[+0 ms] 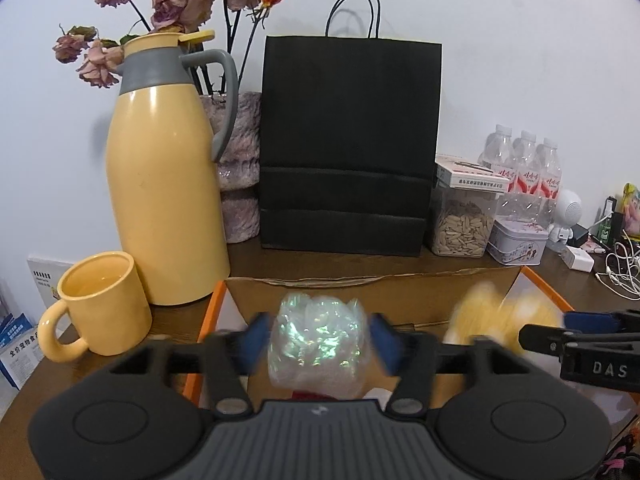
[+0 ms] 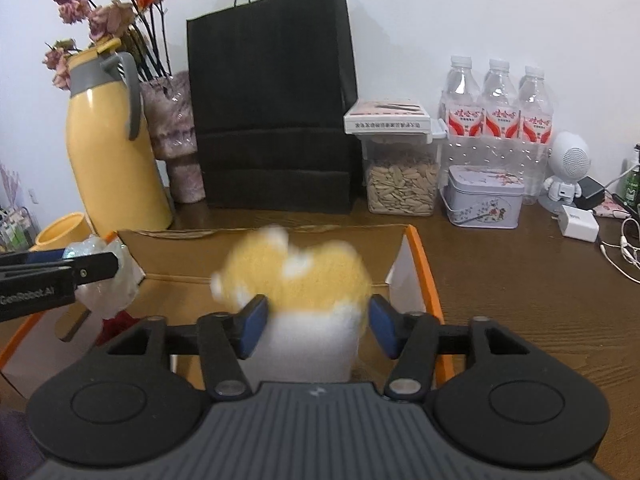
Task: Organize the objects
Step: 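Carry the bag and plush toy into the box and release them, then move both tools out of the box toward the items on the table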
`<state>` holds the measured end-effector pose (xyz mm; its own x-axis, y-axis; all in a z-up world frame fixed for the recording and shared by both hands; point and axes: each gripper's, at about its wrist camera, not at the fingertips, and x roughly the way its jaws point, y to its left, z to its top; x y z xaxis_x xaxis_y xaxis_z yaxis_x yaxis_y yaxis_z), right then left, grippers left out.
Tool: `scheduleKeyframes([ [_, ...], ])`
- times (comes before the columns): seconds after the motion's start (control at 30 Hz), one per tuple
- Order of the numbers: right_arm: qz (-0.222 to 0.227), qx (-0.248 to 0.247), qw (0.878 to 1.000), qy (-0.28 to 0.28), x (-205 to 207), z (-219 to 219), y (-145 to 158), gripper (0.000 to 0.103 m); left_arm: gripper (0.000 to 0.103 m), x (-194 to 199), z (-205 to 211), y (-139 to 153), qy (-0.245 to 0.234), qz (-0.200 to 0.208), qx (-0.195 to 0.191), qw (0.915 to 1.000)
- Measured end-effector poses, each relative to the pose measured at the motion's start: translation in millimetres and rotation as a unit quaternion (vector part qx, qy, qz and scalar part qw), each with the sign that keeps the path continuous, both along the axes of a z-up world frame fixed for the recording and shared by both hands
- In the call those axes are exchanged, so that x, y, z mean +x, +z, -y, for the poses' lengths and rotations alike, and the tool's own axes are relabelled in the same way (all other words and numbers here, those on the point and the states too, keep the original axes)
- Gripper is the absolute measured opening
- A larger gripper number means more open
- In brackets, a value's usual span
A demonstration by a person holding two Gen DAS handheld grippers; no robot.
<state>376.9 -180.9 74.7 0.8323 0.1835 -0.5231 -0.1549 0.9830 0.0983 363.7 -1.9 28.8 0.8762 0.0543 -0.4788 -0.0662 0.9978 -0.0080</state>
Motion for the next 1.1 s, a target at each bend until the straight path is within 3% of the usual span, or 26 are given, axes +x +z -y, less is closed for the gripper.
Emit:
scheduleKeyframes([
  [0.03, 0.001, -0.005, 1.0, -0.007, 0, 0, -1, 0.103, 0.095, 1, 0, 0, 0.003, -0.002, 0.003, 1.0],
  [0.07, 0.005, -0.011, 1.0, -0.013, -1, 0, 0, 0.103, 0.103, 0, 0, 0, 0.006, 0.001, 0.005, 1.0],
  [0.67, 0.015, -0.015, 1.0, -0.012, -9, -3, 4, 0.103, 0.103, -5, 2, 3, 0.007, 0.0, 0.008, 0.9999],
  [1.1, 0.038, -0.033, 0.999, -0.019, -44, -11, 13, 0.103, 0.103, -37, 5, 14, 0.006, 0.02, 0.001, 0.9998],
])
